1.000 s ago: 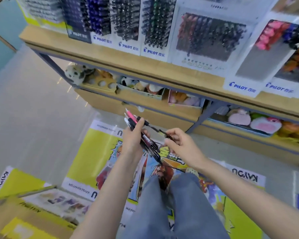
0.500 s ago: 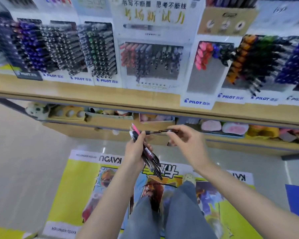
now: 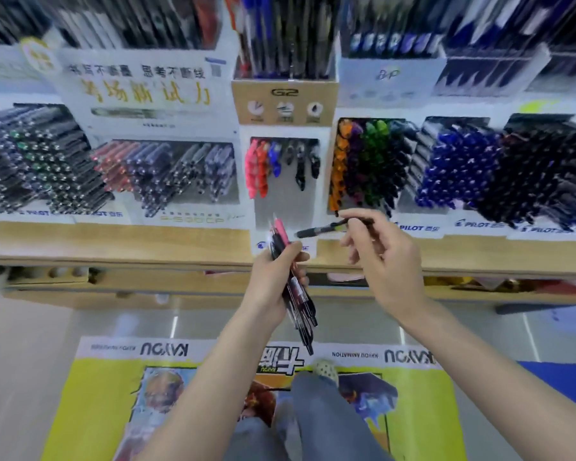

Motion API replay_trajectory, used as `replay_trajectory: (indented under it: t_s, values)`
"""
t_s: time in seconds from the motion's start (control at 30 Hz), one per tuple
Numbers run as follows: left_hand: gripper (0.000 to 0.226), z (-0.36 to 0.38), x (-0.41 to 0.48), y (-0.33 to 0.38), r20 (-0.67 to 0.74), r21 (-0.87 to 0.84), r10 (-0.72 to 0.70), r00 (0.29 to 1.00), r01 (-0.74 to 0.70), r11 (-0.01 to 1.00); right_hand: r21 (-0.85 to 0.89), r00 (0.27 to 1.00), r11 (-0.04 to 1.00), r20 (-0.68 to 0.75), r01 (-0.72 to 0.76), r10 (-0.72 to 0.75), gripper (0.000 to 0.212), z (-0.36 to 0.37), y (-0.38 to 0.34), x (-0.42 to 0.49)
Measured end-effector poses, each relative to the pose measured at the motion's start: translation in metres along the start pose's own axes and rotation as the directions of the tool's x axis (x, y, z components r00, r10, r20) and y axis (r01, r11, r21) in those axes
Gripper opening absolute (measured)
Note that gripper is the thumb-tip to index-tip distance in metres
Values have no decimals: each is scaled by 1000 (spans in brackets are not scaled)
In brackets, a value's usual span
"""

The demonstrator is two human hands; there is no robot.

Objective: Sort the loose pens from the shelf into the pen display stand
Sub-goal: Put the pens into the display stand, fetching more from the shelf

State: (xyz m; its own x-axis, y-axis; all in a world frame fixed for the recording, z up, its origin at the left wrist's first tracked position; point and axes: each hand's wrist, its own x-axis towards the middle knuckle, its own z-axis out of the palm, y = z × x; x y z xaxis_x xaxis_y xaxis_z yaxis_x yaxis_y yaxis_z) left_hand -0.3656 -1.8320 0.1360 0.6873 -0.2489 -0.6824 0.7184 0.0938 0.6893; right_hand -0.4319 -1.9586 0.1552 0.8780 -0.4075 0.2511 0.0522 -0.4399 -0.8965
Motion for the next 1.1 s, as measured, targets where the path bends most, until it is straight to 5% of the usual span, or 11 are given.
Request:
replay_trajectory:
  t_s: [0.4, 0.6, 1.1]
  values:
    - [20, 7, 17, 12, 123, 201, -23, 992, -2, 980, -76, 968, 997, -247, 16, -34, 4, -15, 13, -16]
    - [18, -28, 20, 23, 130, 303, 21, 991, -60, 951, -158, 932, 986, -346, 55, -107, 23, 20, 8, -13]
    - [17, -67, 35, 23, 181, 278, 139, 974, -186, 942, -369, 807, 912, -475, 178, -350, 30, 66, 26, -1]
